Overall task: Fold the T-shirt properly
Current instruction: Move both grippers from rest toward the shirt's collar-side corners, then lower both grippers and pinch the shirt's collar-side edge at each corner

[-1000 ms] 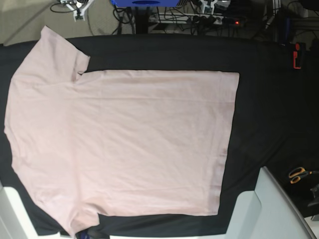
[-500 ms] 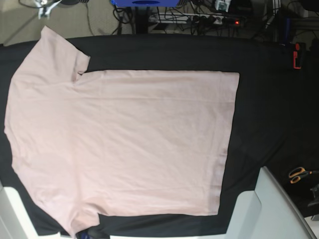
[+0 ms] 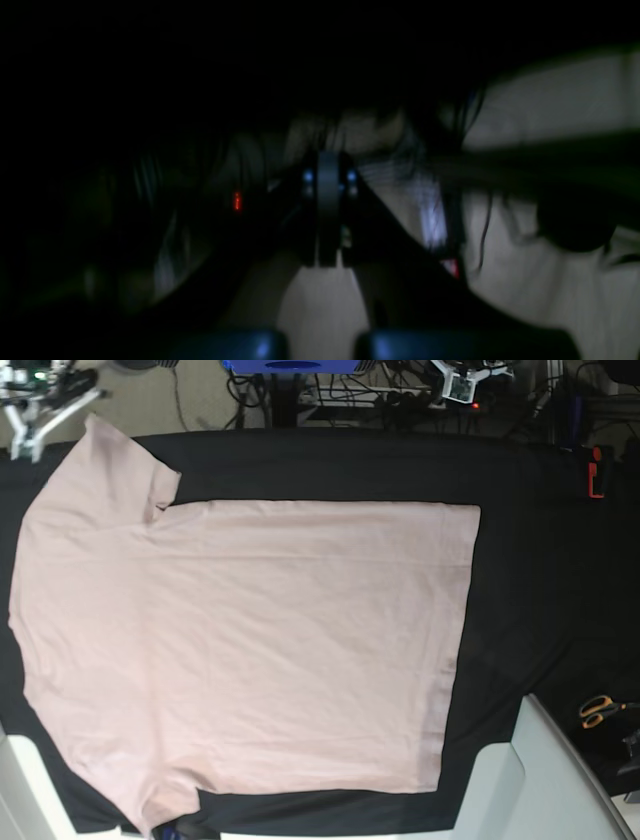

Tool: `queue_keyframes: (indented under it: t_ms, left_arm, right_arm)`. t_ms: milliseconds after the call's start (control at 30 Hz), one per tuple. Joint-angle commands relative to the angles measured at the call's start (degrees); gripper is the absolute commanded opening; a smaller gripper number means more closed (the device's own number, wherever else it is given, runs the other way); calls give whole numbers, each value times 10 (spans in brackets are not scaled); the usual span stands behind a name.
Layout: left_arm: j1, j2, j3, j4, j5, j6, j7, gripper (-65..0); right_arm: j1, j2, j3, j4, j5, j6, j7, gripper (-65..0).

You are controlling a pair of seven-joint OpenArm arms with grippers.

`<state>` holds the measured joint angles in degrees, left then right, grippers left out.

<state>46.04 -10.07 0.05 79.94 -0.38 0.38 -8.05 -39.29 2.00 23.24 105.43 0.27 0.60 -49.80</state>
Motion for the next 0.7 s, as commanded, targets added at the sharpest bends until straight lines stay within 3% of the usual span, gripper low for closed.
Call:
queue_keyframes:
  t_ms: [0,67,133,200,267,333,400,533,600,667]
  left_arm:
    - [22,-5,-3,29,-1,1,-3,-650]
    - [38,-5,-13,95,-1,1,-3,-650]
    - [48,-5,-28,148,-1,1,-2,-650]
    - [50,-5,-39,193,-2,1,-2,-650]
    - [50,-4,-62,223,-12,1,-2,-650]
    - [46,-4,-86,242,-60,-2,-2,-650]
    - [45,-11,-111,250,-131,-6,-2,-574]
    - [45,-63,-124,237,-222,-61,-2,-559]
    - [45,-74,-128,226,-224,-64,-2,-559]
    - [42,-76,-139,213,-225,-64,-2,-561]
  right_arm:
    - [-12,2,7,35,-2,-1,-7,-648]
    - [-15,2,10,88,-1,2,-17,-648]
    - [-2,1,10,98,6,40,-17,-648]
    - [23,0,29,95,54,128,-18,-647]
    - [44,-13,75,89,141,234,-19,-647]
    - [62,-20,133,88,227,323,-20,-633]
    - [76,-25,174,83,295,386,-33,-561]
    - [111,-25,230,56,365,394,-90,-317]
    - [130,-25,256,28,379,394,-104,-197]
    - [152,-24,271,-9,379,394,-106,-149]
